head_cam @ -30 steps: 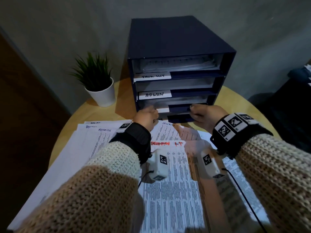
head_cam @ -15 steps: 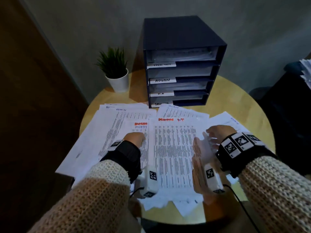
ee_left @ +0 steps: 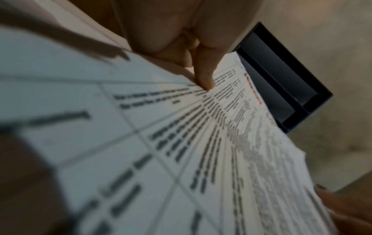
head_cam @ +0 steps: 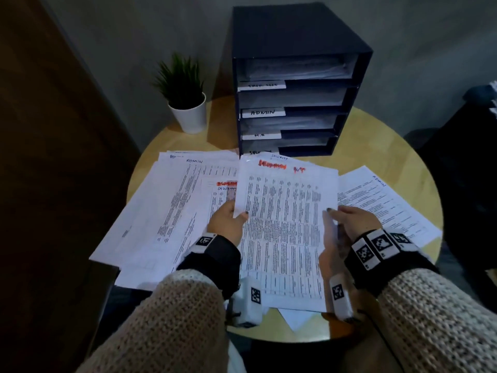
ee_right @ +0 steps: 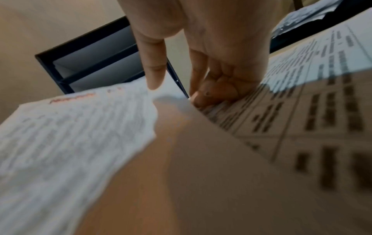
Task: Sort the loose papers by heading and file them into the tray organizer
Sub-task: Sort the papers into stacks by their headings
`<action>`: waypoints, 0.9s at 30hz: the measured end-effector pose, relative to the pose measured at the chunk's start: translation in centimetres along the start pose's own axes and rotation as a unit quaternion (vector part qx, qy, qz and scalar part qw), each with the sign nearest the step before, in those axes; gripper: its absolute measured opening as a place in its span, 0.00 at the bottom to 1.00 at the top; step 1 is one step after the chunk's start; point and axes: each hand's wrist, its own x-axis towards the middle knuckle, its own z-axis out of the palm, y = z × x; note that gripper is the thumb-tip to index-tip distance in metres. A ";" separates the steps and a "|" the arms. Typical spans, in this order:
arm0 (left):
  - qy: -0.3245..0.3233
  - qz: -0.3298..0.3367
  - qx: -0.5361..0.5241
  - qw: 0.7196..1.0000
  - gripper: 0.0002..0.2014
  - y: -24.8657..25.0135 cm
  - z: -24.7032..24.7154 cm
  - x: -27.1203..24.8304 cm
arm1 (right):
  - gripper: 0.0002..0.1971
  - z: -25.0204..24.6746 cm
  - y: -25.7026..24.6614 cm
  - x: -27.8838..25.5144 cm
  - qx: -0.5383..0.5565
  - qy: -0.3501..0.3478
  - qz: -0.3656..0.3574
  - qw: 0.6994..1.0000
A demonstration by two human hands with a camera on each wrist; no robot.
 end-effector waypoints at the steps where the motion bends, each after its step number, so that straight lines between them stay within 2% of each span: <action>1: -0.004 0.003 -0.017 1.000 0.10 0.1 -0.1 0.0 | 0.15 0.1 -0.1 0.0 -0.015 -0.003 -0.011 1.000; 4: -0.027 -0.009 -0.078 0.997 0.13 0.3 -0.1 0.3 | 0.14 0.2 -0.3 0.1 -0.059 -0.012 -0.037 0.997; 6: -0.004 -0.024 -0.098 0.995 0.12 0.3 -0.2 0.5 | 0.15 0.0 -0.4 0.4 -0.120 0.012 -0.025 0.992; 7: 0.034 -0.024 -0.079 0.996 0.11 0.0 -0.5 0.8 | 0.17 -0.2 -0.3 0.7 -0.134 0.028 -0.014 0.990; 9: 0.134 -0.040 0.031 0.990 0.12 -0.5 -1.3 1.5 | 0.18 -0.7 -0.2 1.0 -0.164 0.043 -0.004 0.985; 11: 0.174 -0.099 0.119 0.972 0.18 -1.0 -2.5 2.1 | 0.18 -1.2 -0.4 0.8 -0.219 0.042 0.010 0.975; 13: 0.165 -0.147 0.109 0.969 0.22 -1.4 -3.5 2.5 | 0.18 -1.4 -0.4 0.7 -0.259 0.021 0.017 0.966; 18: 0.126 -0.153 -0.024 0.980 0.36 -2.0 -3.7 2.6 | 0.18 -1.6 -1.2 -0.1 -0.297 0.009 0.007 0.955; 20: 0.087 -0.142 -0.014 0.986 0.31 -1.6 -3.3 2.0 | 0.18 -1.8 -1.5 -0.6 -0.261 0.028 0.017 0.965; 22: 0.065 -0.111 0.028 0.991 0.20 -0.9 -2.8 1.4 | 0.19 -1.8 -2.0 -1.3 -0.280 0.027 0.010 0.960; 26: 0.075 -0.033 -0.014 0.996 0.06 -0.3 -1.7 0.8 | 0.18 -1.9 -1.7 -1.3 -0.308 0.002 0.006 0.951; 27: 0.078 -0.018 -0.028 0.996 0.05 -0.2 -1.4 0.8 | 0.16 -1.9 -1.8 -1.4 -0.311 -0.014 0.000 0.950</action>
